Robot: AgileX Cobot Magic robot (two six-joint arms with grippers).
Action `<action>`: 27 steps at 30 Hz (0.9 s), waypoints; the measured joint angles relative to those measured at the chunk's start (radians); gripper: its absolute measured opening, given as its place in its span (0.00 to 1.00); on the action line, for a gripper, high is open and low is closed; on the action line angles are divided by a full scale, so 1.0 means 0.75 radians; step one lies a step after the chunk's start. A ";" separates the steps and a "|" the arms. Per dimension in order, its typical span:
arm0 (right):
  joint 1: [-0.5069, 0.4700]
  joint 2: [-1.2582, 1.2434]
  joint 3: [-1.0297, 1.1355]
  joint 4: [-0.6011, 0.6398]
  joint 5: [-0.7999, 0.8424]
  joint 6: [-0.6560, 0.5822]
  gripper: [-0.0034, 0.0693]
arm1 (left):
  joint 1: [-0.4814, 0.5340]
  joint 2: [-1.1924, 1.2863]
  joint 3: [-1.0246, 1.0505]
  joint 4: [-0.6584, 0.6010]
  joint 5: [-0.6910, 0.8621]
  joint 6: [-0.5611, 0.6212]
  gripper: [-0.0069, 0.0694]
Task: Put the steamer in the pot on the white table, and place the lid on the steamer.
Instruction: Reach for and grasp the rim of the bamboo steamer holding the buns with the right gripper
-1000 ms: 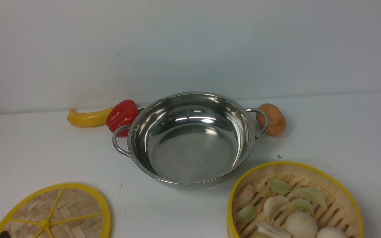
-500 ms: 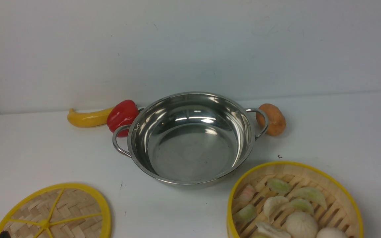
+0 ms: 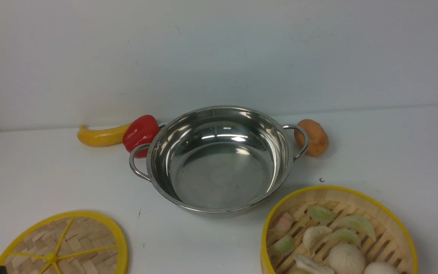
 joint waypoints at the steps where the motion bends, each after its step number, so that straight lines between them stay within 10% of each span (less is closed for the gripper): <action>1: 0.000 0.000 0.000 0.102 -0.021 0.071 0.38 | 0.000 0.000 0.000 -0.036 -0.003 -0.033 0.41; 7: 0.000 0.000 0.000 0.596 -0.115 0.301 0.38 | 0.000 0.000 0.000 -0.340 -0.139 -0.336 0.41; 15: 0.000 0.000 0.000 0.774 -0.152 0.323 0.38 | 0.000 0.000 0.000 -0.419 -0.560 -0.451 0.41; 22: 0.068 0.039 -0.258 0.687 -0.141 -0.034 0.38 | 0.000 -0.001 0.000 -0.351 -0.950 -0.455 0.41; 27: 0.166 0.367 -0.576 0.602 0.284 -0.285 0.38 | 0.000 -0.001 0.000 -0.103 -1.008 -0.454 0.41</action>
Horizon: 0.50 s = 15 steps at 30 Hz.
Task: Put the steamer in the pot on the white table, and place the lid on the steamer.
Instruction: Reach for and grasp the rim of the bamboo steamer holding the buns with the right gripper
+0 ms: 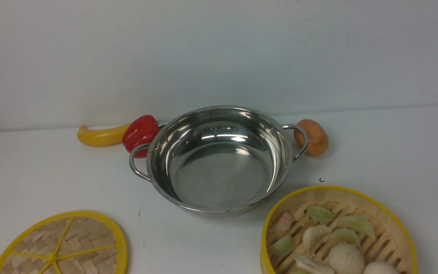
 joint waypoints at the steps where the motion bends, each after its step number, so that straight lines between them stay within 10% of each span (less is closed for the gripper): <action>1: 0.015 0.076 -0.041 -0.009 0.075 -0.024 0.38 | 0.000 0.000 0.000 0.038 0.005 -0.006 0.41; 9: 0.037 0.855 -0.412 -0.229 0.702 -0.093 0.38 | 0.000 0.034 -0.108 0.176 0.845 -0.428 0.41; 15: 0.037 1.267 -0.608 -0.334 0.740 -0.147 0.38 | 0.000 0.274 -0.397 0.186 1.452 -0.338 0.41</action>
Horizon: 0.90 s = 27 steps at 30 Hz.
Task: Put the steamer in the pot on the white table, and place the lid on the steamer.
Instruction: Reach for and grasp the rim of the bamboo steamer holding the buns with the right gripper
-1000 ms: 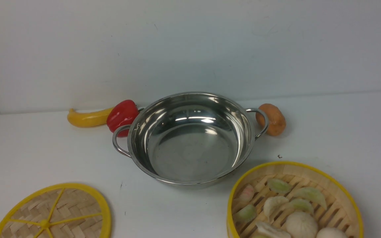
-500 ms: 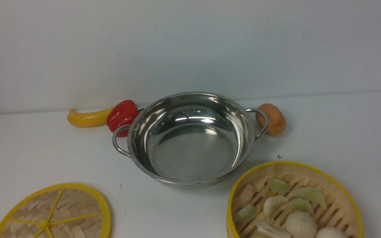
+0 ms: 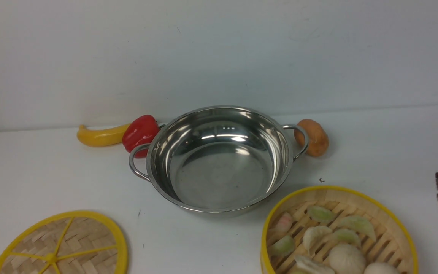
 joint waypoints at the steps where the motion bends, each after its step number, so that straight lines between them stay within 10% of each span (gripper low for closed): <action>1: 0.000 0.089 -0.036 0.000 0.001 -0.031 0.38 | 0.000 0.120 -0.109 -0.038 0.158 0.113 0.41; 11: 0.000 0.328 -0.077 0.003 -0.062 -0.156 0.38 | 0.000 0.907 -0.539 -0.373 0.708 0.844 0.41; 27: 0.133 0.509 -0.079 -0.055 -0.148 -0.238 0.38 | 0.000 1.146 -0.561 -0.297 0.660 0.949 0.41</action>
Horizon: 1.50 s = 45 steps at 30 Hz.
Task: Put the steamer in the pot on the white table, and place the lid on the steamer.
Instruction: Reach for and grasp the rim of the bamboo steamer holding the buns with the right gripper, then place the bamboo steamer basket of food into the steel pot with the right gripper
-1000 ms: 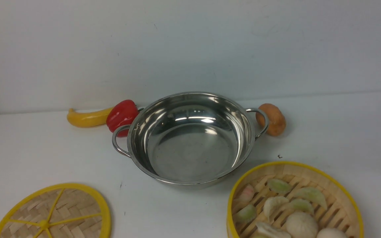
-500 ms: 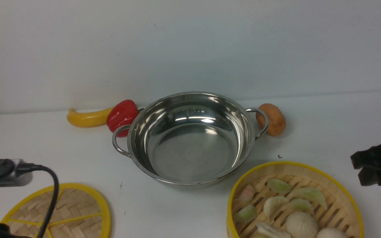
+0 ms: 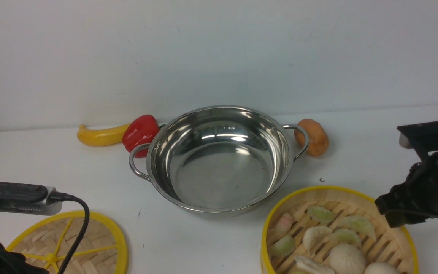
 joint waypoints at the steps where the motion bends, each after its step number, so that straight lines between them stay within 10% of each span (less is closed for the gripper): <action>1: 0.000 0.013 0.000 -0.026 -0.002 0.014 0.38 | 0.000 0.000 0.000 0.001 0.000 0.000 0.41; 20: 0.004 0.088 -0.101 -0.122 0.286 0.048 0.12 | 0.000 0.002 0.000 0.002 -0.004 0.041 0.41; 28: 0.025 0.039 -0.551 -0.018 0.487 0.031 0.12 | 0.000 0.002 0.000 0.002 -0.004 0.052 0.41; 45: 0.408 0.988 -1.865 -0.138 0.500 0.132 0.12 | 0.000 0.002 0.000 -0.024 -0.007 0.052 0.41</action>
